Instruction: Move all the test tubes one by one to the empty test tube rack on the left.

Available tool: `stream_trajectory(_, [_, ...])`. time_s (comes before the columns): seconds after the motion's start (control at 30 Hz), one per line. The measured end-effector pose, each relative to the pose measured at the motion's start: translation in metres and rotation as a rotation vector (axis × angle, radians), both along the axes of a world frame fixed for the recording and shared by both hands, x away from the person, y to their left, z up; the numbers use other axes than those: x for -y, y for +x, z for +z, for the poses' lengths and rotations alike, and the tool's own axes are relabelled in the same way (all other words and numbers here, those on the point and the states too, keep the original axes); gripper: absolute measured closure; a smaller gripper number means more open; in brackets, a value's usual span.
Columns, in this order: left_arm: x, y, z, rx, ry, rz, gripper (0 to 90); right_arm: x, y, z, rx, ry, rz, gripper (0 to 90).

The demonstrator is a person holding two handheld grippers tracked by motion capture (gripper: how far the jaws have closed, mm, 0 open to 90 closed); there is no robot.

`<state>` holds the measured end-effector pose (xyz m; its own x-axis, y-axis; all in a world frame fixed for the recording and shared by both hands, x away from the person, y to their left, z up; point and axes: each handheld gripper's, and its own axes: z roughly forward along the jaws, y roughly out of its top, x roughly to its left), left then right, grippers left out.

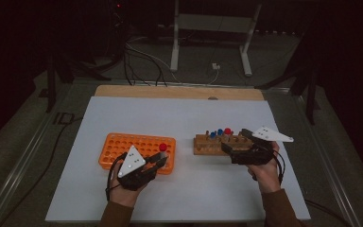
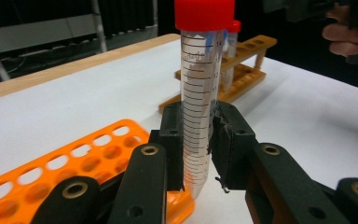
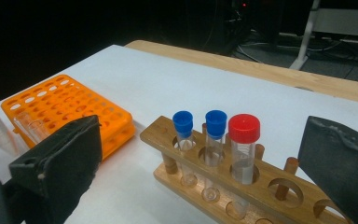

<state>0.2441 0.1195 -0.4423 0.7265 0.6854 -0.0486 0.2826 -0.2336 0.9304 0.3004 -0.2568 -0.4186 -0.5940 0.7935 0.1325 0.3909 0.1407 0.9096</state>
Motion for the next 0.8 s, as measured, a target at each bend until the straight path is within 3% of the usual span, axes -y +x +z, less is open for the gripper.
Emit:
stream_trajectory(0.33, [-0.013,0.002,-0.004,0.004,0.017,0.038,75.3,0.003,-0.001,0.001,0.008,0.003,-0.007,0.0])
stream_trajectory(0.57, [-0.019,0.006,-0.011,0.026,0.028,0.093,75.3,0.005,-0.002,0.002,0.012,0.006,-0.010,0.0])
stream_trajectory(0.73, [-0.018,0.013,-0.022,0.004,0.032,0.109,75.3,0.004,-0.002,0.002,0.014,0.003,-0.011,0.0])
stream_trajectory(0.8, [-0.017,0.015,-0.025,-0.005,0.053,0.110,75.3,0.004,-0.002,0.002,0.014,0.000,-0.010,0.0])
